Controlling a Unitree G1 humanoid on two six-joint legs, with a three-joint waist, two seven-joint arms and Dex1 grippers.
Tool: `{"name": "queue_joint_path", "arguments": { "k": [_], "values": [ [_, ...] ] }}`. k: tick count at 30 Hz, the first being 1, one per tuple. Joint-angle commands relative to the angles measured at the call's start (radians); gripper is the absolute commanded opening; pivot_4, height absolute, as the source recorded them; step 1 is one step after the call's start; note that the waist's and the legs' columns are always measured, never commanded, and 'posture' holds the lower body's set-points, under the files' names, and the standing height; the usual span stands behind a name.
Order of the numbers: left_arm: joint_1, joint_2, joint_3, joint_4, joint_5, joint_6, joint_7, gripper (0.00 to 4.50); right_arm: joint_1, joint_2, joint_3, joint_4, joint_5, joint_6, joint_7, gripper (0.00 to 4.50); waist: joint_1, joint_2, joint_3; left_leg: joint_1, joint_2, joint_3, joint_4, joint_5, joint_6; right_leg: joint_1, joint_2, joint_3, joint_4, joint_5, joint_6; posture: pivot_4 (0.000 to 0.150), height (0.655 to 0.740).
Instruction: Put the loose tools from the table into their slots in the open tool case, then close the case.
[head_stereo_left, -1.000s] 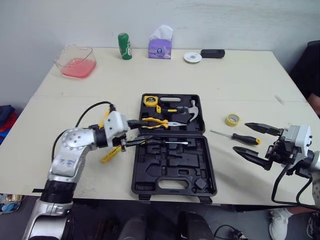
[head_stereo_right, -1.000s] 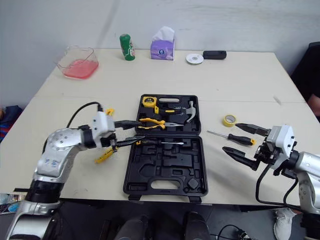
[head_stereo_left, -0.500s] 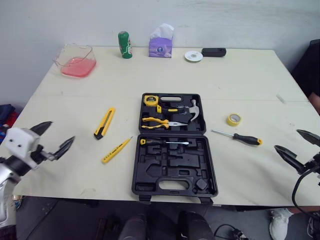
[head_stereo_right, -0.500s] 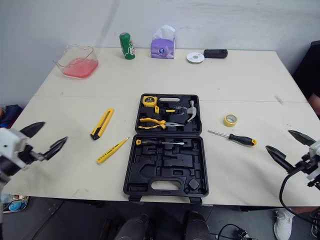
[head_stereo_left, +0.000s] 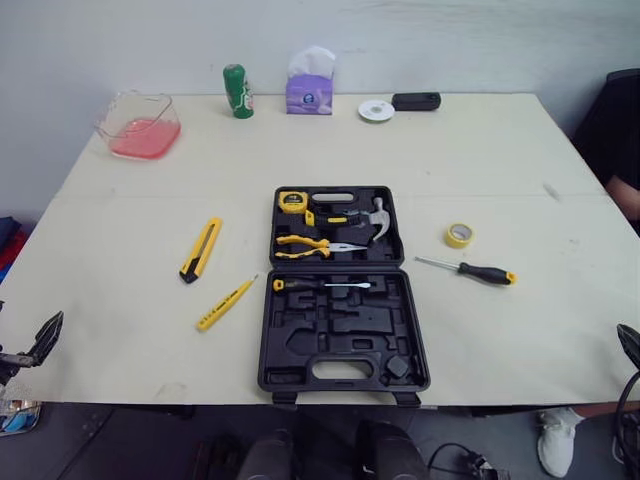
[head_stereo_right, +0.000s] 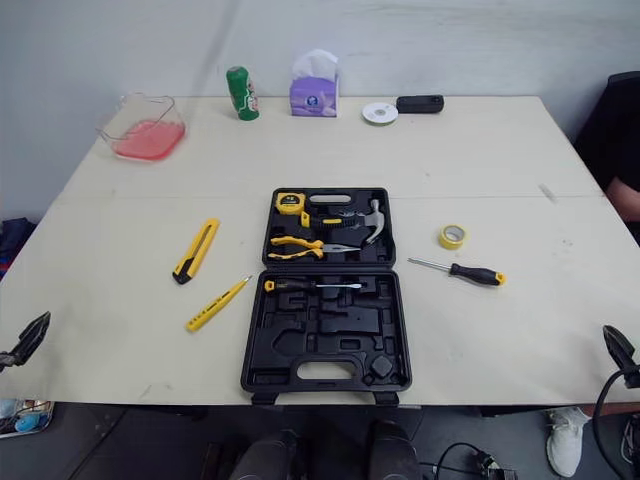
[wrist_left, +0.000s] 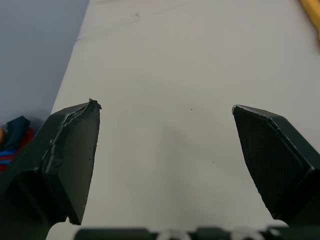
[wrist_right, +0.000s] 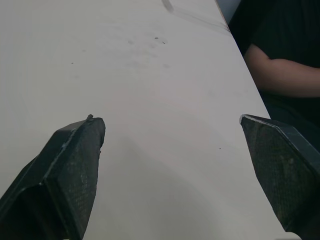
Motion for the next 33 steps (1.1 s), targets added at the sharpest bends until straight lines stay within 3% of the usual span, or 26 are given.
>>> {"name": "queue_joint_path", "arguments": {
  "k": [1, 5, 7, 10, 15, 21, 25, 33],
  "values": [
    [-0.019, 0.02, -0.011, -0.052, -0.028, 0.005, -0.002, 4.46, -0.027, -0.034, 0.004, -0.011, 0.007, 0.009, -0.009, 4.5, -0.002, 0.001, 0.0, 0.0, 0.0, 0.0, 0.0, 0.0, 0.0, 0.0, 0.0, 0.0, 0.0, 0.0, 0.0, 0.15, 0.74],
    [-0.061, 0.048, -0.064, -0.153, -0.077, 0.074, -0.034, 4.46, -0.064, -0.025, 0.039, -0.128, 0.055, 0.075, 0.081, 4.5, -0.006, 0.002, 0.001, 0.0, 0.0, 0.001, -0.002, 0.0, 0.0, -0.001, 0.0, 0.0, -0.001, 0.0, 0.0, 0.15, 0.74],
    [-0.078, 0.072, -0.091, -0.241, -0.183, 0.189, -0.084, 4.46, -0.065, -0.034, 0.077, -0.225, 0.057, 0.127, 0.12, 4.5, -0.007, 0.002, 0.001, 0.0, 0.0, 0.001, -0.002, 0.0, 0.0, -0.001, 0.0, 0.0, 0.0, 0.0, 0.0, 0.15, 0.74],
    [-0.066, 0.122, -0.127, -0.356, -0.274, 0.319, -0.15, 4.46, -0.08, -0.076, 0.128, -0.314, 0.017, 0.302, 0.056, 4.5, -0.008, 0.003, 0.002, 0.0, 0.0, 0.001, -0.001, 0.0, 0.0, -0.001, 0.0, 0.0, 0.0, 0.0, 0.0, 0.15, 0.74],
    [-0.095, 0.207, -0.199, -0.469, -0.366, 0.441, -0.249, 4.46, -0.163, -0.146, 0.237, -0.392, 0.032, 0.416, 0.227, 4.5, -0.011, 0.006, 0.004, -0.001, 0.0, 0.0, -0.002, 0.002, 0.002, -0.001, 0.001, 0.0, 0.0, 0.0, 0.0, 0.15, 0.74],
    [-0.169, 0.286, -0.308, -0.573, -0.497, 0.59, -0.341, 4.46, -0.321, -0.217, 0.415, -0.292, -0.057, 0.406, 0.436, 4.5, -0.02, 0.006, 0.006, -0.001, 0.0, 0.001, -0.001, 0.004, 0.004, -0.001, 0.001, 0.0, 0.0, 0.0, 0.0, 0.15, 0.74],
    [-0.229, 0.308, -0.375, -0.618, -0.484, 0.575, -0.394, 4.46, -0.442, -0.218, 0.505, -0.226, -0.08, 0.466, 0.548, 4.5, -0.02, 0.008, 0.007, -0.002, 0.0, 0.0, -0.001, 0.004, 0.004, -0.001, 0.002, -0.002, 0.0, 0.0, 0.0, 0.15, 0.74],
    [-0.369, 0.227, -0.567, -0.679, -0.437, 0.513, -0.4, 4.46, -0.665, -0.145, 0.627, 0.001, -0.2, 0.356, 0.59, 4.5, -0.021, 0.008, 0.008, -0.005, 0.0, 0.0, 0.005, 0.005, 0.004, -0.001, 0.003, -0.002, 0.001, 0.0, 0.001, 0.15, 0.74]
  ]
}}
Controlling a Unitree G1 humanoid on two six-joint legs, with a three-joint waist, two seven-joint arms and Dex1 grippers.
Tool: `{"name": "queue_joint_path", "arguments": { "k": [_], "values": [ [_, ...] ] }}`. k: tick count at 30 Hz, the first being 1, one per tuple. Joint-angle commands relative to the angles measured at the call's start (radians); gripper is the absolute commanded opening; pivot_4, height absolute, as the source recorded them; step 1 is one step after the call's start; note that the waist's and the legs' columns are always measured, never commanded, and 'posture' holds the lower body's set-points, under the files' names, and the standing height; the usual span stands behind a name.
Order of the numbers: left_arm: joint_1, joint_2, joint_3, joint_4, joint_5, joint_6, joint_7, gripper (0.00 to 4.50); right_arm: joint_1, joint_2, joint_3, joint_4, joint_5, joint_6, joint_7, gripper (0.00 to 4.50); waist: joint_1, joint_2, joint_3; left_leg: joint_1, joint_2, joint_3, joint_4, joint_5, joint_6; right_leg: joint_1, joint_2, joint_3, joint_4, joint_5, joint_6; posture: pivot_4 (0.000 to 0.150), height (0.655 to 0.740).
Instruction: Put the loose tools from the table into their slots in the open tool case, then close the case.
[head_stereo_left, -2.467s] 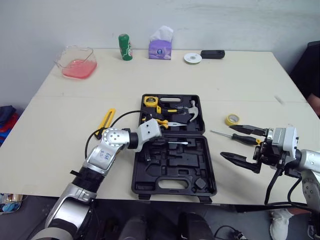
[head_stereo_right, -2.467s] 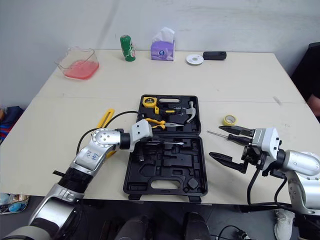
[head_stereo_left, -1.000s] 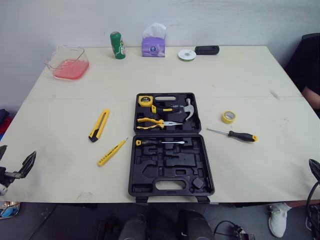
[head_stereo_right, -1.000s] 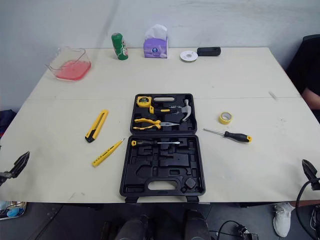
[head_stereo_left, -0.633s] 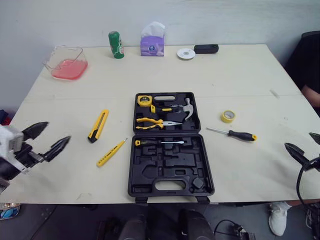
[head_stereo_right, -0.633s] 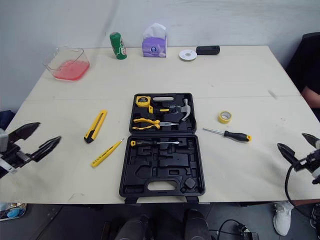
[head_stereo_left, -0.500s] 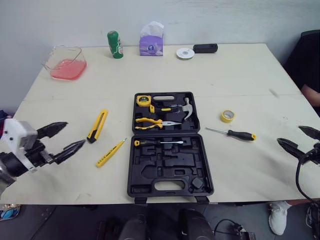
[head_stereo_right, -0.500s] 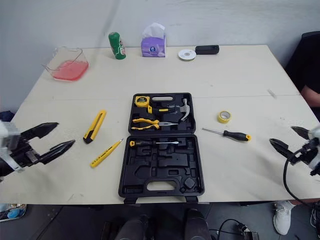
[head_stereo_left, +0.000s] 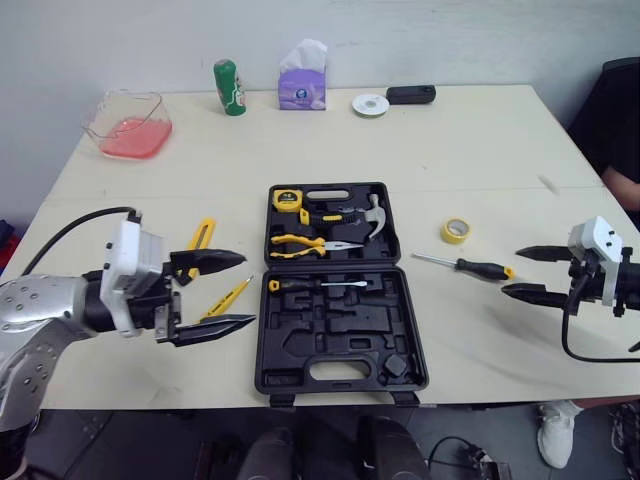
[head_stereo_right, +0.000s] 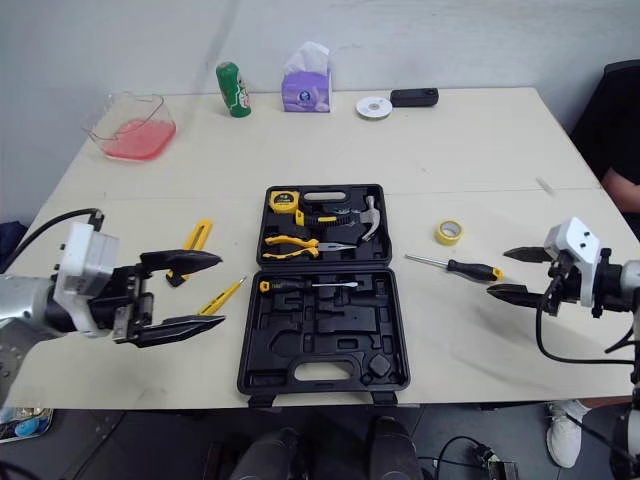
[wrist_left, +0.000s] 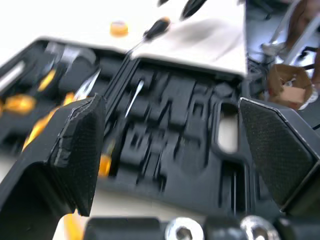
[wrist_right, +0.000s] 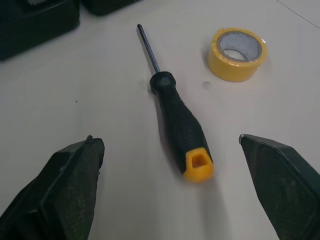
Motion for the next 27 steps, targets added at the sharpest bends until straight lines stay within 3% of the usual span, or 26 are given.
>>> {"name": "queue_joint_path", "arguments": {
  "k": [1, 9, 18, 21, 25, 26, 27],
  "values": [
    [-0.028, -0.017, -0.058, -0.041, 0.022, -0.014, 0.001, 4.46, -0.069, 0.027, 0.024, 0.088, -0.041, -0.038, 0.011, 4.5, 0.0, 0.0, 0.0, 0.0, 0.0, 0.0, 0.0, 0.0, 0.0, 0.0, 0.0, 0.0, 0.0, 0.0, 0.0, 0.15, 0.74],
    [-0.039, -0.012, -0.062, -0.025, 0.047, -0.021, -0.004, 4.46, -0.194, 0.096, 0.091, 0.241, -0.126, -0.097, 0.029, 4.5, 0.0, -0.002, 0.002, -0.002, 0.0, 0.0, 0.002, 0.002, 0.0, -0.001, 0.001, 0.0, 0.001, 0.0, 0.0, 0.15, 0.74],
    [-0.025, -0.014, -0.07, -0.05, 0.042, -0.01, -0.003, 4.46, -0.223, 0.128, 0.111, 0.311, -0.173, -0.135, 0.038, 4.5, 0.0, -0.003, 0.003, -0.004, 0.0, -0.002, 0.003, 0.002, 0.0, -0.001, 0.002, -0.001, 0.002, 0.001, 0.001, 0.15, 0.74],
    [-0.003, -0.007, -0.06, -0.058, 0.044, -0.009, -0.01, 4.5, -0.218, 0.122, 0.114, 0.327, -0.183, -0.158, 0.029, 3.38, 0.0, -0.003, 0.003, -0.004, 0.0, -0.002, 0.002, 0.002, 0.0, -0.001, 0.002, -0.001, 0.002, 0.001, 0.001, 0.15, 0.74],
    [0.006, -0.006, -0.057, -0.062, 0.043, -0.011, -0.011, 4.5, -0.205, 0.114, 0.109, 0.34, -0.19, -0.199, 0.016, 1.35, 0.001, -0.003, 0.003, -0.004, 0.0, -0.003, 0.003, 0.002, 0.0, -0.001, 0.002, -0.002, 0.002, 0.001, 0.001, 0.15, 0.74],
    [0.006, -0.006, -0.057, -0.062, 0.042, -0.012, -0.011, 4.5, -0.204, 0.114, 0.107, 0.342, -0.191, -0.209, 0.009, 1.07, 0.001, -0.003, 0.003, -0.004, 0.0, -0.003, 0.003, 0.002, 0.0, 0.0, 0.002, -0.002, 0.002, 0.001, 0.001, 0.15, 0.74],
    [0.007, -0.005, -0.057, -0.063, 0.042, -0.012, -0.011, 4.5, -0.204, 0.114, 0.101, 0.344, -0.186, -0.217, 0.005, 1.09, 0.001, -0.003, 0.003, -0.004, 0.0, -0.003, 0.003, 0.002, 0.0, 0.0, 0.002, -0.002, 0.002, 0.001, 0.001, 0.15, 0.74]
  ]
}}
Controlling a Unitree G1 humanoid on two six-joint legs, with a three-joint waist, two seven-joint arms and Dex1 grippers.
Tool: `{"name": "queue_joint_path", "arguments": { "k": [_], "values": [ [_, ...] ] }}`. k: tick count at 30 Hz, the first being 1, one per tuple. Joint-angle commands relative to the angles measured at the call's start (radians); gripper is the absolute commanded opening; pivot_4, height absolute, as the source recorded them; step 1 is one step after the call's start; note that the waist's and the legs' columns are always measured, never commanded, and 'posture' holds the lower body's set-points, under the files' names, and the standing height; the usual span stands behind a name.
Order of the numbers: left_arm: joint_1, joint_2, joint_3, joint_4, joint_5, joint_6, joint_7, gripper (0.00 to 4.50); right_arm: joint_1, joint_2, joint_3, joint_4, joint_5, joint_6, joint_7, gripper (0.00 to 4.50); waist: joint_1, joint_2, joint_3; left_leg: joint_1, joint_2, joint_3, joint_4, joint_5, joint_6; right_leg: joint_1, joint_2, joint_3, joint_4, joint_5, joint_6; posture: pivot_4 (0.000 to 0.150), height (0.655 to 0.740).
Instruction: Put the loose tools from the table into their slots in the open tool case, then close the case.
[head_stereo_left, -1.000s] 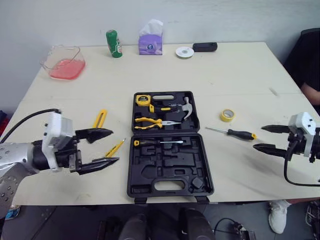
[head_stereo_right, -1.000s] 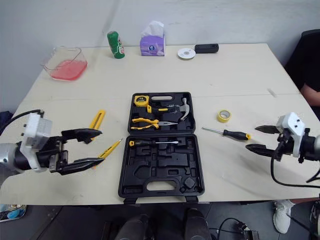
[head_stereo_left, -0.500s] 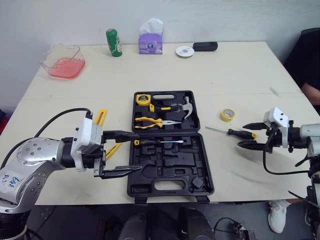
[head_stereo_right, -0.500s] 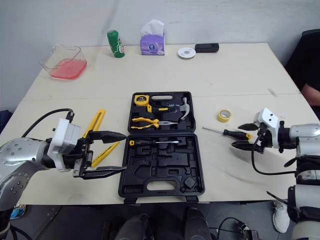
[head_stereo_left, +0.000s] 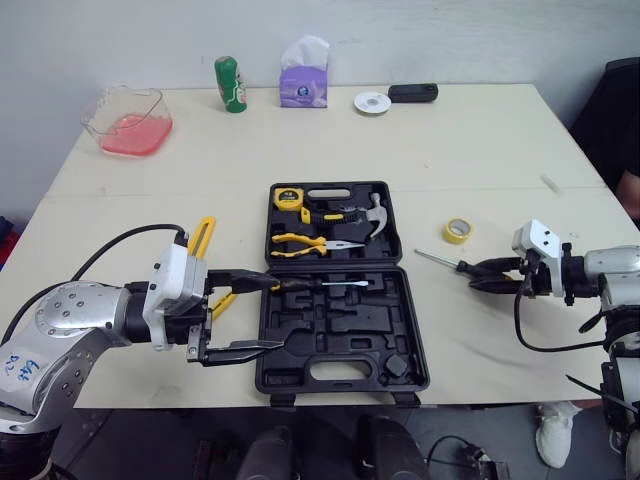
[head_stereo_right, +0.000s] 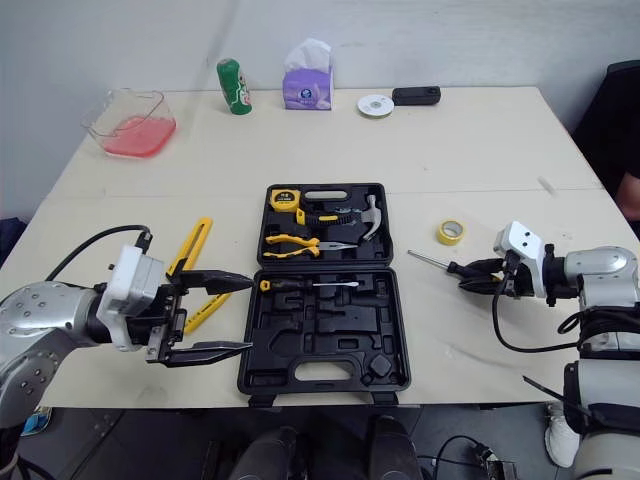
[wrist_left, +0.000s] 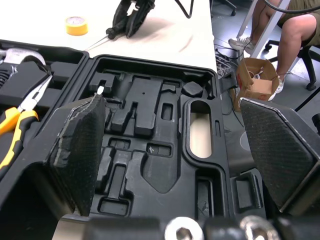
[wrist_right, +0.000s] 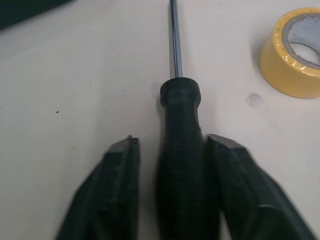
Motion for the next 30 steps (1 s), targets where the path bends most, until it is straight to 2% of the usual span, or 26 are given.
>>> {"name": "queue_joint_path", "arguments": {
  "k": [1, 6, 11, 14, 18, 22, 26, 30],
  "values": [
    [-0.005, 0.008, 0.029, -0.032, -0.015, -0.002, 0.001, 4.5, 0.01, -0.013, -0.02, 0.011, -0.005, -0.034, -0.01, 1.09, 0.0, 0.0, 0.0, 0.0, 0.0, 0.0, 0.0, 0.0, 0.0, 0.0, 0.0, 0.0, 0.0, 0.0, 0.0, 0.15, 0.74],
    [-0.044, -0.006, 0.038, -0.021, -0.077, 0.035, 0.022, 4.5, 0.008, -0.025, -0.029, -0.002, 0.005, -0.043, 0.014, 1.09, 0.0, 0.0, 0.0, 0.0, 0.0, -0.001, 0.001, 0.0, 0.0, 0.0, 0.0, 0.0, 0.0, 0.0, 0.0, 0.15, 0.74],
    [-0.059, -0.003, 0.04, 0.005, -0.03, -0.009, -0.001, 4.5, -0.006, -0.093, -0.075, -0.135, 0.07, 0.04, 0.089, 1.09, 0.0, 0.001, 0.001, -0.004, 0.0, -0.001, 0.001, 0.0, 0.0, -0.003, 0.0, -0.001, 0.0, 0.0, 0.0, 0.15, 0.74],
    [-0.053, -0.002, 0.051, 0.022, -0.027, -0.016, -0.009, 4.5, 0.007, -0.113, -0.098, -0.331, 0.137, 0.202, 0.108, 1.09, 0.001, 0.002, 0.001, -0.006, 0.0, -0.001, 0.001, 0.001, 0.001, -0.005, 0.0, -0.001, 0.001, 0.0, 0.001, 0.15, 0.74],
    [-0.029, 0.016, 0.05, 0.05, 0.015, -0.058, -0.059, 4.5, 0.109, -0.146, -0.059, -0.715, 0.207, 0.443, 0.128, 1.09, 0.002, 0.002, 0.001, -0.006, 0.001, -0.001, 0.001, 0.001, -0.001, -0.006, 0.002, -0.001, 0.002, 0.0, 0.001, 0.15, 0.74],
    [-0.038, 0.009, 0.047, 0.09, 0.057, -0.098, -0.07, 4.5, 0.12, -0.146, -0.003, -1.006, 0.277, 0.683, 0.096, 1.09, 0.003, 0.001, 0.001, -0.008, 0.0, 0.002, 0.001, 0.001, -0.001, -0.01, 0.002, 0.001, 0.005, 0.0, 0.001, 0.15, 0.74],
    [-0.031, 0.004, 0.042, 0.105, 0.074, -0.109, -0.072, 4.5, 0.093, -0.12, 0.067, -1.155, 0.313, 0.814, 0.077, 1.09, 0.005, 0.001, 0.001, -0.01, 0.0, 0.002, 0.001, 0.002, -0.001, -0.014, 0.001, 0.002, 0.007, 0.0, 0.001, 0.15, 0.74],
    [0.002, 0.019, 0.044, 0.091, 0.068, -0.083, -0.082, 4.5, 0.051, -0.086, 0.113, -1.207, 0.337, 0.901, 0.058, 1.09, 0.005, 0.0, 0.002, -0.011, -0.001, 0.002, 0.001, 0.002, -0.001, -0.015, 0.0, 0.002, 0.007, 0.0, 0.001, 0.15, 0.74]
  ]
}}
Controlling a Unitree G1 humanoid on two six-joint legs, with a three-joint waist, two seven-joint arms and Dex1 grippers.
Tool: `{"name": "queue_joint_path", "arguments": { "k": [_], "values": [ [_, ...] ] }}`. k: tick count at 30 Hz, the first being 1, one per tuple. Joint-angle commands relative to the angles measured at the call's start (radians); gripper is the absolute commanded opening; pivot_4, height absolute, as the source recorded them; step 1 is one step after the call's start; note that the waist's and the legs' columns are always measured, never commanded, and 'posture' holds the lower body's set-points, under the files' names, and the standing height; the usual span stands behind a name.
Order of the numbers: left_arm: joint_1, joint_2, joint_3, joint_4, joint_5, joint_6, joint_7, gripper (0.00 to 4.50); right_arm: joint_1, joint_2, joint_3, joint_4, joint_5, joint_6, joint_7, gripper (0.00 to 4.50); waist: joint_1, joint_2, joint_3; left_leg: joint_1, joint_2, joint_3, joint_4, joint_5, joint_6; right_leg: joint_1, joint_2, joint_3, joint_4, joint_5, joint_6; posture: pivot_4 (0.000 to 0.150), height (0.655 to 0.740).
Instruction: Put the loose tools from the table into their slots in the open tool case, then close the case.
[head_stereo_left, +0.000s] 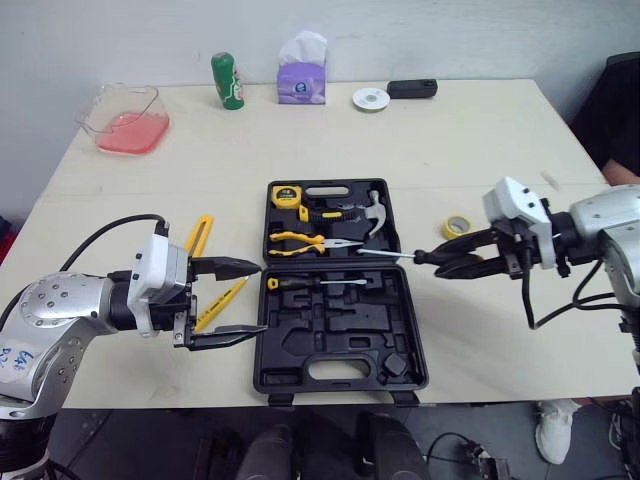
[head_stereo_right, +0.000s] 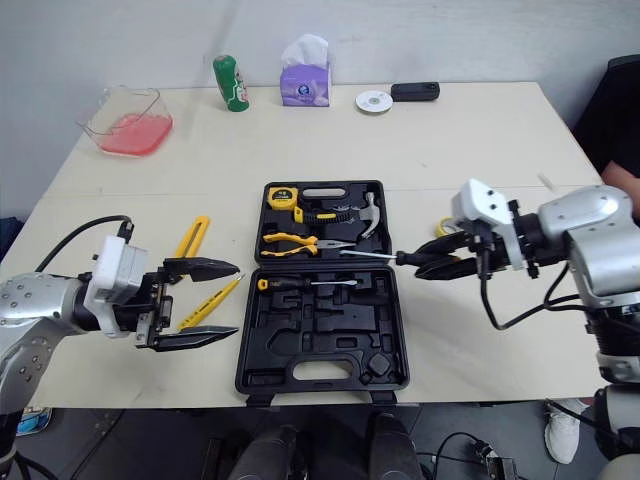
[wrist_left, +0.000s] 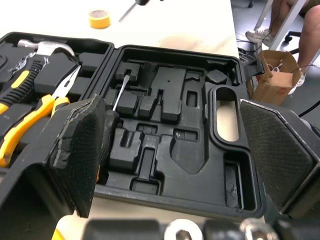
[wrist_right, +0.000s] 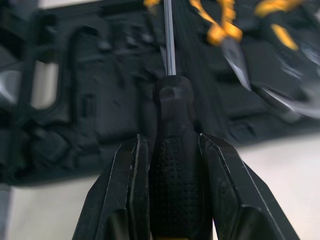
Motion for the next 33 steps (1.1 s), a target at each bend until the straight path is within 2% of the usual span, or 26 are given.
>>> {"name": "queue_joint_path", "arguments": {
  "k": [1, 4, 12, 16, 25, 33],
  "values": [
    [0.029, 0.014, 0.02, -0.029, 0.003, -0.003, -0.007, 4.5, -0.043, 0.019, 0.032, -0.06, 0.017, 0.058, -0.017, 1.09, 0.0, 0.0, 0.0, 0.0, 0.0, 0.0, 0.0, 0.0, 0.0, 0.0, 0.0, 0.0, 0.0, 0.0, 0.0, 0.15, 0.74],
    [0.051, 0.006, 0.028, -0.042, 0.01, -0.006, 0.008, 4.5, -0.059, 0.04, 0.104, -0.103, -0.068, 0.061, -0.1, 1.09, 0.003, -0.001, 0.0, -0.001, 0.0, 0.0, 0.0, 0.0, 0.0, -0.001, -0.001, 0.0, 0.0, 0.0, 0.0, 0.15, 0.74],
    [0.089, 0.008, 0.034, -0.061, 0.027, -0.016, 0.025, 4.5, -0.131, 0.125, 0.212, -0.213, -0.099, 0.236, -0.226, 1.09, 0.003, -0.002, 0.0, -0.002, -0.001, 0.0, 0.0, 0.0, 0.0, -0.003, -0.001, 0.0, 0.001, 0.0, 0.0, 0.15, 0.74],
    [0.092, 0.004, 0.038, -0.065, 0.028, -0.011, 0.032, 4.5, -0.134, 0.137, 0.27, -0.244, -0.125, 0.246, -0.248, 1.09, 0.004, -0.002, 0.0, -0.003, -0.001, 0.0, 0.0, 0.0, 0.0, -0.003, -0.001, 0.0, 0.001, 0.0, 0.0, 0.15, 0.74],
    [0.11, 0.015, 0.042, -0.082, 0.064, -0.029, 0.037, 4.5, -0.122, 0.122, 0.357, -0.266, -0.183, 0.208, -0.251, 1.09, 0.003, -0.002, 0.0, -0.003, -0.001, 0.0, 0.0, 0.001, 0.001, -0.003, -0.001, -0.001, 0.001, 0.0, 0.0, 0.15, 0.74],
    [0.116, 0.024, 0.037, -0.087, 0.091, -0.048, 0.025, 4.5, -0.112, 0.154, 0.398, -0.168, -0.269, 0.127, -0.285, 1.09, 0.0, -0.004, -0.001, -0.003, -0.001, 0.0, 0.0, 0.001, 0.001, -0.003, -0.001, -0.002, 0.001, 0.0, 0.0, 0.15, 0.74]
  ]
}}
